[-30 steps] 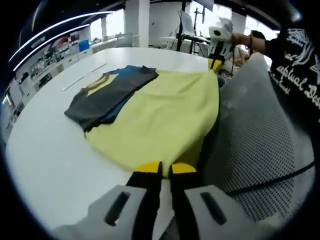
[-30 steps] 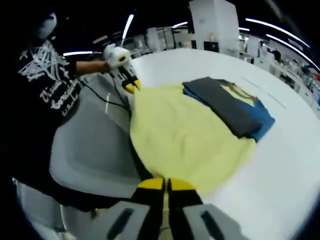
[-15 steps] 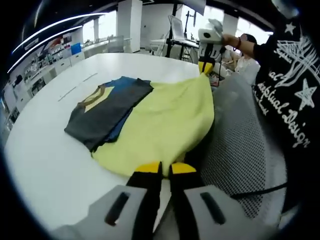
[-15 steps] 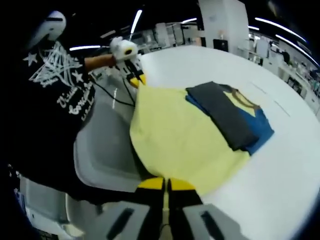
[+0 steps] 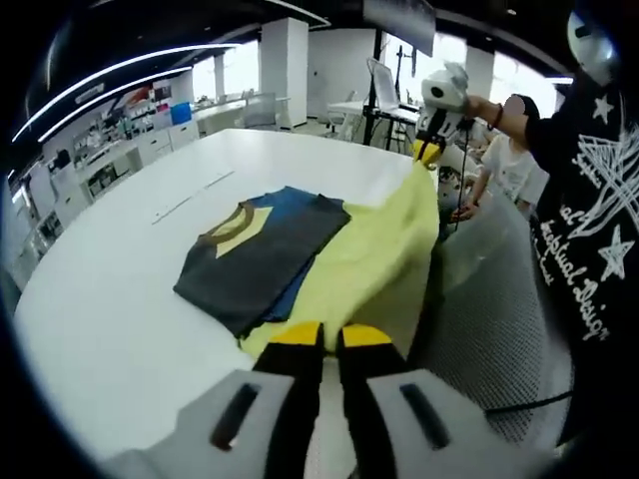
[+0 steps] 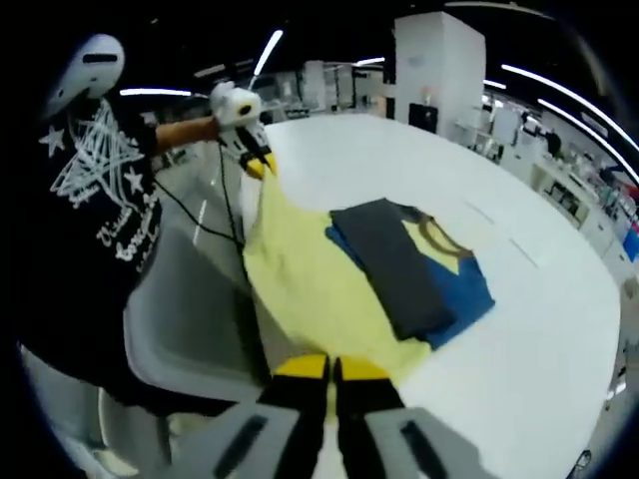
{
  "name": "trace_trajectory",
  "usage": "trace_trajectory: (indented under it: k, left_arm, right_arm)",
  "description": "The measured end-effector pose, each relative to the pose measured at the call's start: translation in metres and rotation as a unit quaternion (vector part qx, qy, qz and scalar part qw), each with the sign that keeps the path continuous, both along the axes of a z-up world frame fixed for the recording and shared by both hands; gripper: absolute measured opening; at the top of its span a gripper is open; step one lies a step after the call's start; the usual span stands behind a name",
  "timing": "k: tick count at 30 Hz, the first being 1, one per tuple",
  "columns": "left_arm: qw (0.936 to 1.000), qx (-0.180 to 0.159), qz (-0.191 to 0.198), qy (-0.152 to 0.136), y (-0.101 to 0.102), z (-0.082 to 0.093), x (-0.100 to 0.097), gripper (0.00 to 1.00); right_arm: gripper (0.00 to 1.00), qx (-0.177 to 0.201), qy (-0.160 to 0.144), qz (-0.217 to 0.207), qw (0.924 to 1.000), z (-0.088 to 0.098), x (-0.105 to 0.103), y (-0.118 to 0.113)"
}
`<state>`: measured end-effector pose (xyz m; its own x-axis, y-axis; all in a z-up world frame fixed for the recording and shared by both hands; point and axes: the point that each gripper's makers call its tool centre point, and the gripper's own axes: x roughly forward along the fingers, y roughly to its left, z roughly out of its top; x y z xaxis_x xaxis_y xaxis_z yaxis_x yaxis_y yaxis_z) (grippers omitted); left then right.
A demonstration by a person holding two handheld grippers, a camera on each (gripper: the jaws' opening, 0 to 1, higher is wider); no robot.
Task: Fold the garment on the visible template until the final outline fits inside the template.
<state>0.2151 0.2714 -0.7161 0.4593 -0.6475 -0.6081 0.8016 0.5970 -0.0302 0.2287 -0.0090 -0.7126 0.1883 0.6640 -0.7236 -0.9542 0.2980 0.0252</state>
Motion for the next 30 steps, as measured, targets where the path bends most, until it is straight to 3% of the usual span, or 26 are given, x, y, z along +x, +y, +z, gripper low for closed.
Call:
trace_trajectory:
  k: [8,10,13,18,24,30]
  left_arm:
    - [0.9988,-0.014,0.031,-0.036,0.006,0.018,0.031,0.02]
    - [0.9978,-0.006,0.037,-0.054,0.009,0.020,0.040,0.02]
    - [0.9970,0.000,0.048,-0.060,0.003,0.021,0.045,0.02]
    - [0.9948,-0.004,0.066,-0.078,0.010,0.025,0.064,0.02]
    - [0.9903,-0.015,0.102,-0.093,0.021,0.033,0.089,0.02]
    - [0.9864,-0.025,0.125,-0.104,0.026,0.038,0.113,0.02]
  right_arm:
    - [0.00,0.018,-0.052,-0.045,0.9975,0.016,0.045,0.001]
    - [0.00,0.017,-0.069,-0.046,0.9964,0.019,0.055,0.001]
    - [0.00,0.021,-0.078,-0.050,0.9955,0.022,0.064,0.002]
    - [0.00,0.022,-0.103,-0.062,0.9925,0.026,0.085,0.004]
    - [0.00,0.026,-0.147,-0.078,0.9857,0.038,0.116,0.012]
    - [0.00,0.025,-0.173,-0.108,0.9787,0.041,0.144,0.015]
